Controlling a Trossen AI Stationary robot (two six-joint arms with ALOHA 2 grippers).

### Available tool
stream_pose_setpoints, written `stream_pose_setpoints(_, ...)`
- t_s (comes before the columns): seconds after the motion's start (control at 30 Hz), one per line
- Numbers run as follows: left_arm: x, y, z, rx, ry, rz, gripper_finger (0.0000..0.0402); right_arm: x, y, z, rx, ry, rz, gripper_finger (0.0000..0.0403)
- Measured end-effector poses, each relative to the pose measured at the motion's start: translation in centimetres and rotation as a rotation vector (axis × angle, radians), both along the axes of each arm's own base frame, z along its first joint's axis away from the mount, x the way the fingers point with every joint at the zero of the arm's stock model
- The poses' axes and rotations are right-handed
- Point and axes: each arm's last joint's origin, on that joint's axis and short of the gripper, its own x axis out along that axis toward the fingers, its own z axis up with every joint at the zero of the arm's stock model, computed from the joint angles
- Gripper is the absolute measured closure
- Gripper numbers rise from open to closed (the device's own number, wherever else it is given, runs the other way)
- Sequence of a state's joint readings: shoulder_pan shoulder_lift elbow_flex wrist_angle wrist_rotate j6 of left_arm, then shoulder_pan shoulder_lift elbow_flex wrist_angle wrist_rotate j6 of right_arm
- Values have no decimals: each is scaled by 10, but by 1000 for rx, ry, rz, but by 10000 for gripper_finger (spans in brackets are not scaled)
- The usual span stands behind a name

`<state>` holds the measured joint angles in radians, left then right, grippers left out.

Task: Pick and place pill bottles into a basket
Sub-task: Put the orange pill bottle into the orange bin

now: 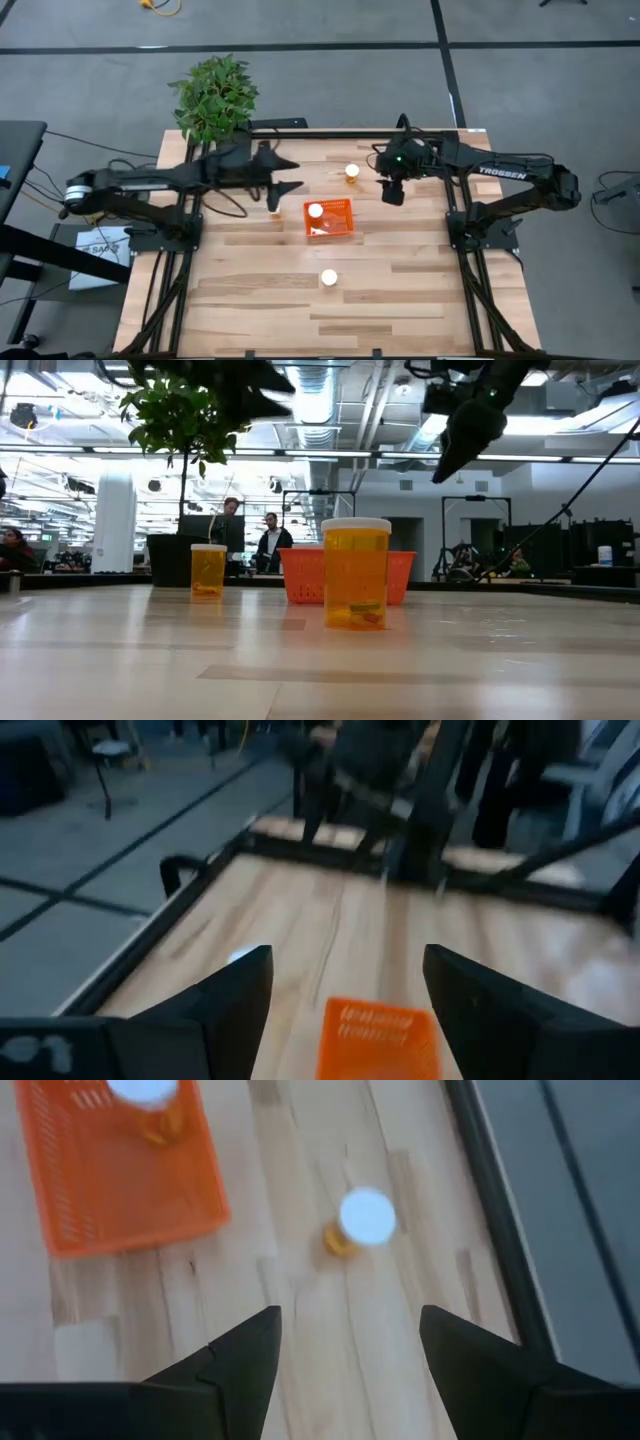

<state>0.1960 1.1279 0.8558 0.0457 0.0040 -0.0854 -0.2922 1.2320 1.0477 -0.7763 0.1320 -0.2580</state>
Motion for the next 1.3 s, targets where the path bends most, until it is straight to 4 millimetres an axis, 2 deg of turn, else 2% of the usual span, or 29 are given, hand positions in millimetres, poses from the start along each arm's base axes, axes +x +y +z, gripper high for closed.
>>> stream_pose_setpoints(0.17,-20,-12,20,-21,-82,33,152,8,2,5,-58,-70,64,168)
stream_pose_setpoints(0.37,-35,-20,25,-48,-76,132,152,12,1,9,-94,-121,38,168)
stream_pose_setpoints(0.77,-36,-28,27,-66,-91,130,152,13,-7,18,-118,-355,-544,170)
stream_pose_setpoints(0.9,-36,-32,26,-84,-90,78,152,15,-5,21,18,-338,-414,176)
stream_pose_setpoints(1.0,-36,-34,25,-105,-79,49,152,22,-14,28,101,-291,-368,176)
stream_pose_setpoints(1.13,-36,-33,23,-105,-55,57,152,32,-33,29,129,-137,-325,172)
stream_pose_setpoints(1.3,-37,-32,23,-93,-55,103,152,51,-50,19,112,16,-139,174)
